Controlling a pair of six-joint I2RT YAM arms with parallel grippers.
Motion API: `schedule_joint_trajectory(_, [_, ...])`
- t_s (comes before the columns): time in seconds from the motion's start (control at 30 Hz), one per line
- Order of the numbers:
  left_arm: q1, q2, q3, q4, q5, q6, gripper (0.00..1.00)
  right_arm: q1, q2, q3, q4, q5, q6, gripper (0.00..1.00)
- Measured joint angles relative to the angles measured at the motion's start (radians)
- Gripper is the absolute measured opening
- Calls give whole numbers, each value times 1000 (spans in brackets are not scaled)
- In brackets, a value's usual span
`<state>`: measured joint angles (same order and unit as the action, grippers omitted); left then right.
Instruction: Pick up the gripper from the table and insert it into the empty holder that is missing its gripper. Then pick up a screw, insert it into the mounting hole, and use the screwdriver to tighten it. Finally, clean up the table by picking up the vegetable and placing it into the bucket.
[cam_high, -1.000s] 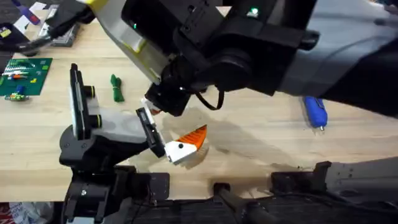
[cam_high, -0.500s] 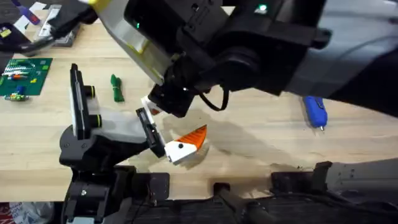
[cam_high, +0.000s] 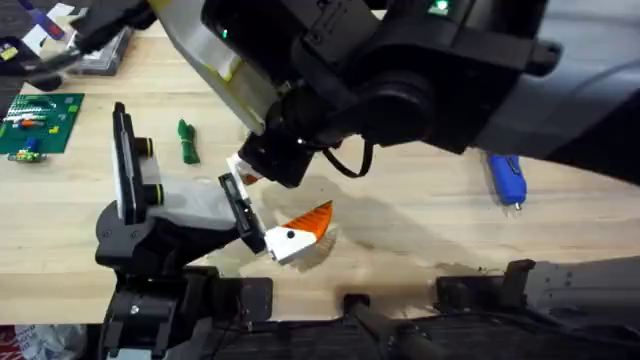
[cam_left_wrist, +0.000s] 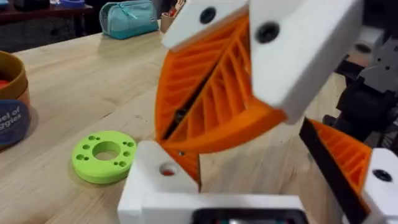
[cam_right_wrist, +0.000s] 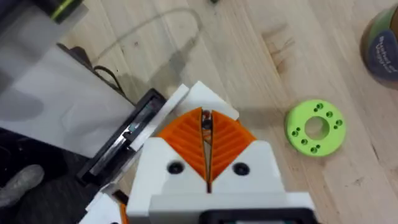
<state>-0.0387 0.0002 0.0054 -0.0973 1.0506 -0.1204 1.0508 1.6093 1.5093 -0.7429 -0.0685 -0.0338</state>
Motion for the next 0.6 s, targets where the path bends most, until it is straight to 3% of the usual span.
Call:
schedule_joint_trajectory(0.4, [0, 0, 0, 0, 0, 0, 985, 0, 0, 0, 16, 0, 0, 8])
schedule_joint_trajectory(0.5, [0, 0, 0, 0, 0, 0, 985, 0, 0, 0, 16, -1, 1, 134])
schedule_joint_trajectory(0.6, [0, 0, 0, 0, 0, 0, 985, 0, 0, 0, 16, 0, 2, 151])
